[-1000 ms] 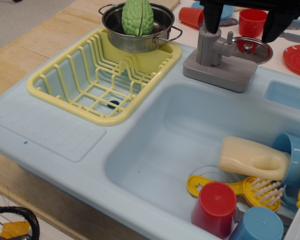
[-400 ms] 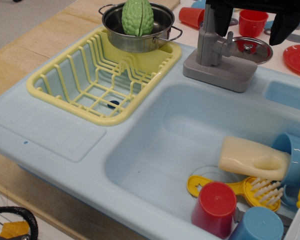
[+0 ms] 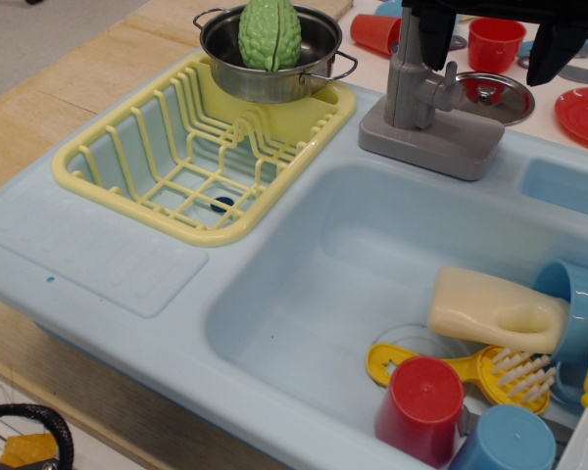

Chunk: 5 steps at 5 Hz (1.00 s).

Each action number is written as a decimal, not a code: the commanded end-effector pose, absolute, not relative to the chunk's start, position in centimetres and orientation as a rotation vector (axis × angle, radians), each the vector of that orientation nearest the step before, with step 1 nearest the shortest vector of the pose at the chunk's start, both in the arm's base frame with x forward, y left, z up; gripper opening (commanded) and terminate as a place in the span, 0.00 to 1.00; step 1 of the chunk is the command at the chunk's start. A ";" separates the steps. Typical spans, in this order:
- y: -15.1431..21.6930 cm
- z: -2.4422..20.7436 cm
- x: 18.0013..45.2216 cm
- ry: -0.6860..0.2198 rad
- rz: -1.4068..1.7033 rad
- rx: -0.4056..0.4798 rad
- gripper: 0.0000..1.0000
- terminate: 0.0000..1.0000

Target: Turn lever vertical to front

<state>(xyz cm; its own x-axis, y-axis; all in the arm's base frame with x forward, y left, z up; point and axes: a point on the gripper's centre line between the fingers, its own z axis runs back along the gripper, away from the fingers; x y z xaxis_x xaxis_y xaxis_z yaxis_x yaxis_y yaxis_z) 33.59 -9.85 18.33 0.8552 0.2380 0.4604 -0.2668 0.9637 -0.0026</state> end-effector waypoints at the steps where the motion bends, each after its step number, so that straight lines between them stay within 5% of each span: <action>1: -9.2 18.4 33.7 -0.478 0.282 0.049 1.00 0.00; 2: -8.9 17.9 33.4 -0.468 0.293 0.047 1.00 0.00; 3: -8.7 17.6 33.1 -0.491 0.305 0.045 0.00 0.00; 5: -8.6 18.1 33.4 -0.530 0.303 0.034 0.00 0.00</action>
